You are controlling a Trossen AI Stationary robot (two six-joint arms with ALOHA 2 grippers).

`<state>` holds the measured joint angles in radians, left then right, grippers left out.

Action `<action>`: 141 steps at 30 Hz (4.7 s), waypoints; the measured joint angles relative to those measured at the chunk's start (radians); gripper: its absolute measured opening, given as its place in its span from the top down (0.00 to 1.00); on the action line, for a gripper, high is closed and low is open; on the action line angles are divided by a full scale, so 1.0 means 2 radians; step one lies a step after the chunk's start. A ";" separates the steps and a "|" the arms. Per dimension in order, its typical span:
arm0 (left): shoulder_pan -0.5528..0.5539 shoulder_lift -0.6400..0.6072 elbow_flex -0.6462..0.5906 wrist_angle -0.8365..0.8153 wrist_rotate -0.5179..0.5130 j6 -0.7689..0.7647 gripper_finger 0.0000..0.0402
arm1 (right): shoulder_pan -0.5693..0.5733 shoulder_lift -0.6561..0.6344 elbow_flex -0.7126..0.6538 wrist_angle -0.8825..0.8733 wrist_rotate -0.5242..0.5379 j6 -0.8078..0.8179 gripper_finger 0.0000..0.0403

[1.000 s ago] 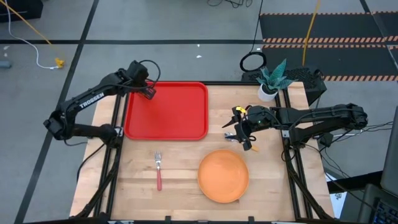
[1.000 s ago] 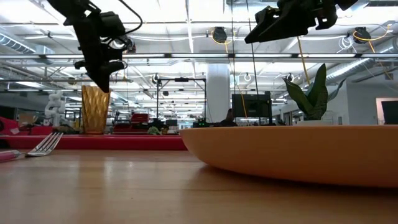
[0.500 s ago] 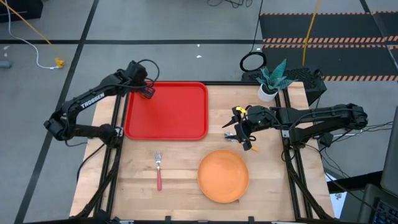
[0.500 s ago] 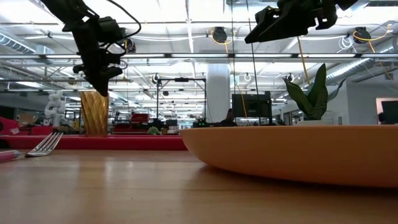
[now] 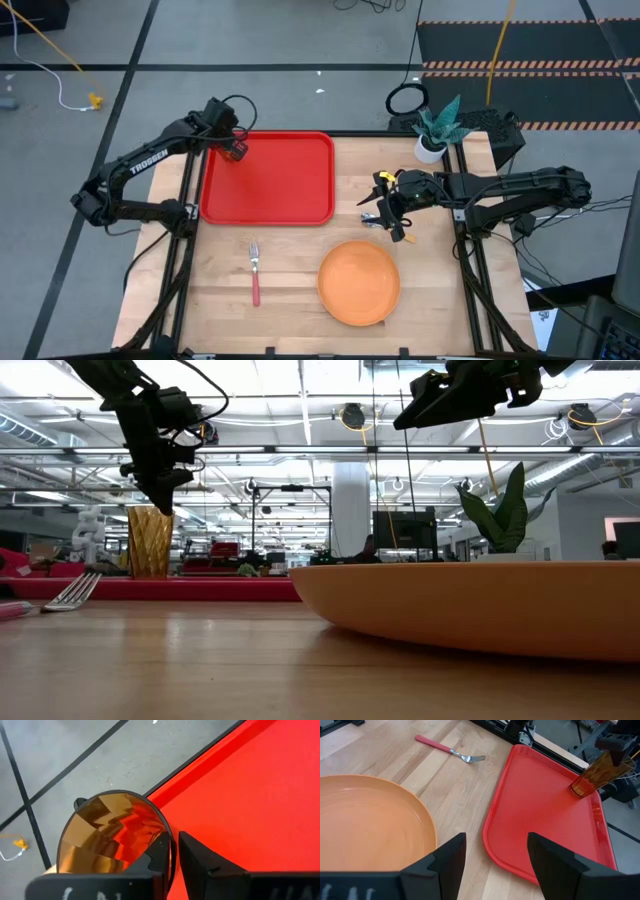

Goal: Pick and place plate/cup/fork/spoon on tray
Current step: Put the brown cup on the red tray, then put the orange plate on the red tray

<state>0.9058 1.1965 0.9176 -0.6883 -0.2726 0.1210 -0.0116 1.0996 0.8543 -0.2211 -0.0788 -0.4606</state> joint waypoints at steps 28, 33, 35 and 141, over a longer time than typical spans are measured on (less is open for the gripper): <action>-0.053 0.000 0.086 -0.072 -0.039 -0.038 0.72 | 0.000 0.000 0.000 0.007 0.000 0.013 0.50; -0.079 0.000 0.129 -0.141 -0.017 -0.094 0.72 | 0.000 0.000 0.000 0.005 0.000 0.028 0.50; -0.093 0.000 0.139 -0.162 -0.006 -0.119 0.72 | 0.000 0.000 0.000 0.003 0.000 0.040 0.50; -0.650 0.193 0.146 0.054 -0.029 -0.233 0.72 | 0.369 0.200 -0.024 0.011 0.080 0.181 0.99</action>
<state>-0.3943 1.5822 1.2106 -0.5794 -0.3307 -0.3444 0.7273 1.5001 0.8060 -0.1994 0.0803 -0.0983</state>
